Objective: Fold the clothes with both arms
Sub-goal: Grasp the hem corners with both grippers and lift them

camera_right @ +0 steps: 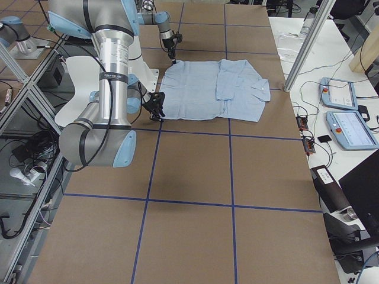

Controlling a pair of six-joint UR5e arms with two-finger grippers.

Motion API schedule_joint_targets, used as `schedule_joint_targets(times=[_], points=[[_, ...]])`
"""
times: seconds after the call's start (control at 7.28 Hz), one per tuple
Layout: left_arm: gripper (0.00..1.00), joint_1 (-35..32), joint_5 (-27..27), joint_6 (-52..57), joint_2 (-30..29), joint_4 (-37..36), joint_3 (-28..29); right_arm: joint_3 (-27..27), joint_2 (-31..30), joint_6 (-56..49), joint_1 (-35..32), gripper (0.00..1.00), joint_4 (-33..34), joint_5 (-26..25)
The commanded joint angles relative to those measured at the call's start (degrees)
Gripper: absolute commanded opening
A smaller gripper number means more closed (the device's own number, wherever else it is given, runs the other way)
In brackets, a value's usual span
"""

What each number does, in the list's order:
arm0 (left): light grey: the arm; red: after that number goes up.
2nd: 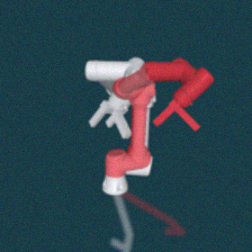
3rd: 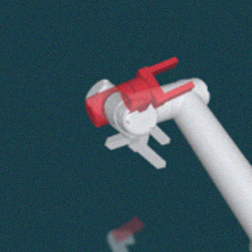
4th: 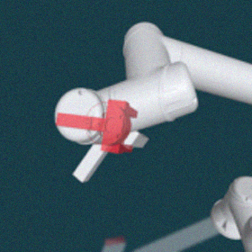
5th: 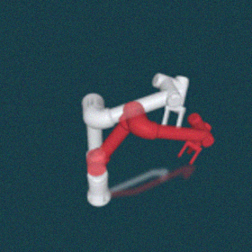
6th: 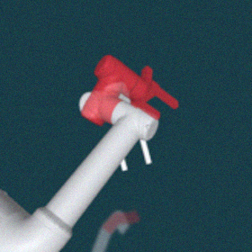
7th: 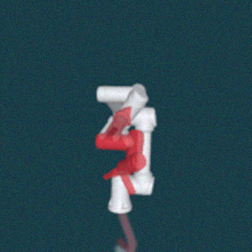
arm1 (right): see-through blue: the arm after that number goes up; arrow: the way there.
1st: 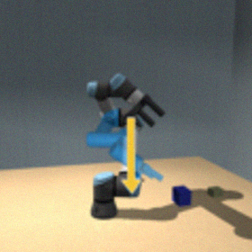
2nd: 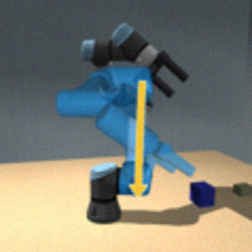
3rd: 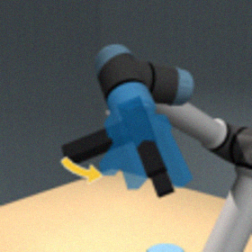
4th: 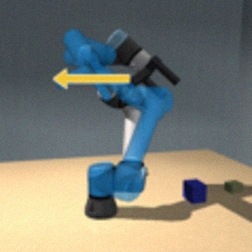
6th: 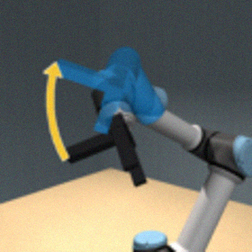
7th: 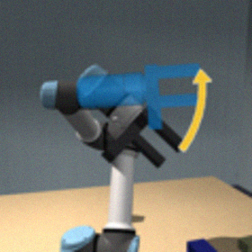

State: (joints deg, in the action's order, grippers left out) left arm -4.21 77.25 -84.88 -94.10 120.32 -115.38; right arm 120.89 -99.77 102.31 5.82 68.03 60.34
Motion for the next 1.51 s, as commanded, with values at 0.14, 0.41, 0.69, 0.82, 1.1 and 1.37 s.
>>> schedule_joint_targets(times=[0.14,0.41,0.69,0.82,1.1,1.37], points=[[0.0,-0.2,0.2,0.1,0.0,0.0,0.0,-0.3,3.6,0.0,0.0,0.3,3.9,-0.1],[0.0,-0.4,0.4,0.3,0.0,0.0,0.1,-0.3,5.0,0.0,0.0,0.01,5.8,-0.1],[0.0,-0.5,0.4,0.4,0.0,0.1,0.1,0.0,4.4,0.0,-0.5,0.0,5.7,-0.2],[0.0,-0.5,0.4,0.4,-0.1,0.1,0.1,0.1,4.2,0.0,-0.5,0.0,5.8,-0.3],[0.0,-0.7,1.0,0.8,0.7,0.0,-3.3,3.1,3.6,0.0,-0.8,0.0,6.3,-0.1],[0.0,-0.8,1.2,0.8,6.2,-0.1,-12.4,10.6,-1.1,0.4,1.0,0.0,9.7,0.5]])
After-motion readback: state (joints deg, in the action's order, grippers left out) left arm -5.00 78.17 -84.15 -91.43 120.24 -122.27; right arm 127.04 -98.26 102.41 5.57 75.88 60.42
